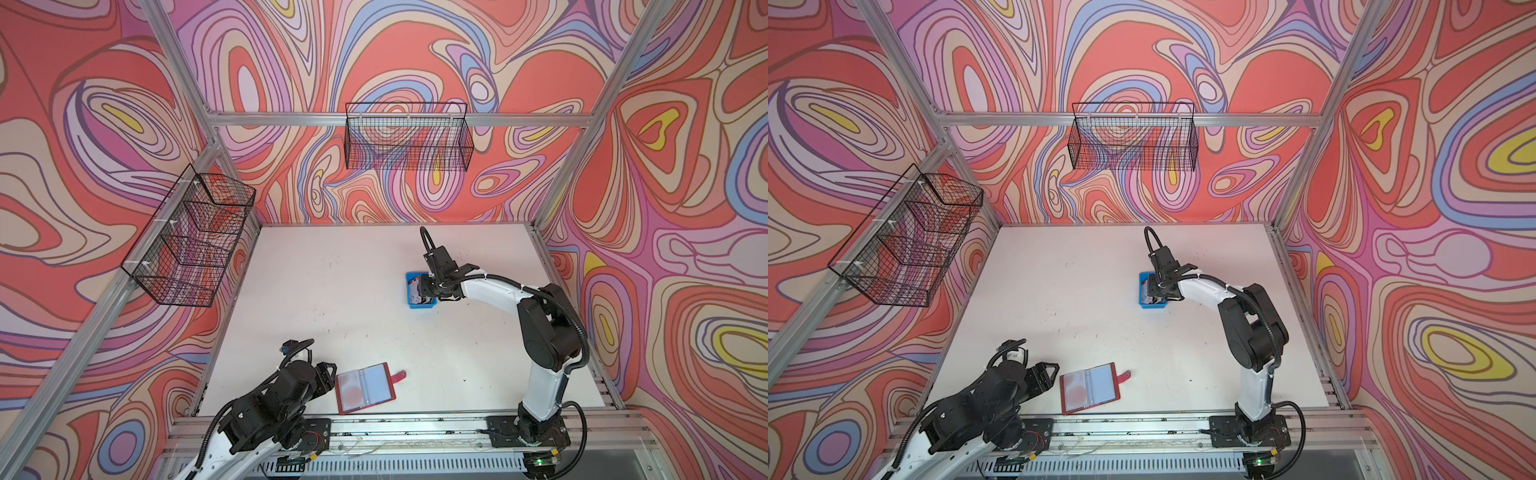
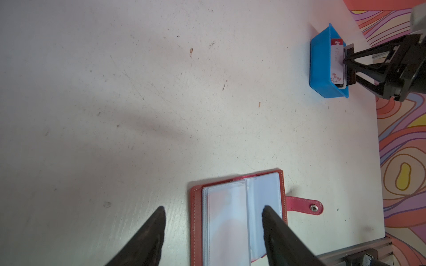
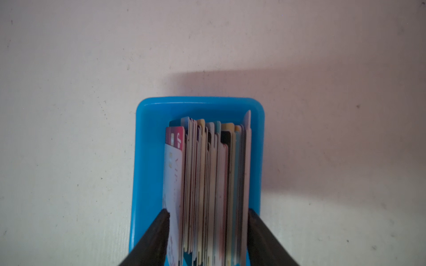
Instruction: Put the credit cards into the card holder
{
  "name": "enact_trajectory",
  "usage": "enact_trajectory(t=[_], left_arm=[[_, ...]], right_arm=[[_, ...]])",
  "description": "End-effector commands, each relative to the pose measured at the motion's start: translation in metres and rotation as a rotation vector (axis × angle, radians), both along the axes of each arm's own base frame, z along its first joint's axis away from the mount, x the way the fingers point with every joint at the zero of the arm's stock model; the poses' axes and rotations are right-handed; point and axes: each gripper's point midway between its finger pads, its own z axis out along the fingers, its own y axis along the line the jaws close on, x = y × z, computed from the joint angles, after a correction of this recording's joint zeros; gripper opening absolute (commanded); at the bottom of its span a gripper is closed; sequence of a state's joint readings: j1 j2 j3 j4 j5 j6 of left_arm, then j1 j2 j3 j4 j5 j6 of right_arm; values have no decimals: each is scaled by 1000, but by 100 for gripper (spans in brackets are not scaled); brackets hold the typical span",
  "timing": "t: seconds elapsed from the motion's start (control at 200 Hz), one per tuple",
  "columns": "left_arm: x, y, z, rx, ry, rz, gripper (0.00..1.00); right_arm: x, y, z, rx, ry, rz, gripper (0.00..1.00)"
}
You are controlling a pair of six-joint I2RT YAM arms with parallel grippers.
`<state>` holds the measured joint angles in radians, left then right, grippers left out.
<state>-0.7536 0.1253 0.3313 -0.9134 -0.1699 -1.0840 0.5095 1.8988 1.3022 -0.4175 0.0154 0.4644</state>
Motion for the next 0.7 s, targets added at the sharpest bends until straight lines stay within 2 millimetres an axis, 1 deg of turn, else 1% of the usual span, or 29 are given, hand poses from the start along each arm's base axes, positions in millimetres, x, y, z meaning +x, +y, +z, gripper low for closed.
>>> enact_trajectory(t=[0.0, 0.26, 0.446, 0.611, 0.696], left_arm=[[-5, 10, -11, 59, 22, 6, 68], [-5, 10, -11, 58, 22, 7, 68], [-4, 10, -11, 57, 21, 8, 68], [-4, 10, -11, 57, 22, 9, 68], [-4, 10, -11, 56, 21, 8, 68]], right_arm=[[0, 7, -8, 22, 31, 21, 57], [4, 18, -10, 62, 48, 38, 57], [9, 29, -19, 85, 71, 63, 59], [9, 43, -29, 137, 103, 103, 59], [8, 51, -28, 190, 113, 130, 59]])
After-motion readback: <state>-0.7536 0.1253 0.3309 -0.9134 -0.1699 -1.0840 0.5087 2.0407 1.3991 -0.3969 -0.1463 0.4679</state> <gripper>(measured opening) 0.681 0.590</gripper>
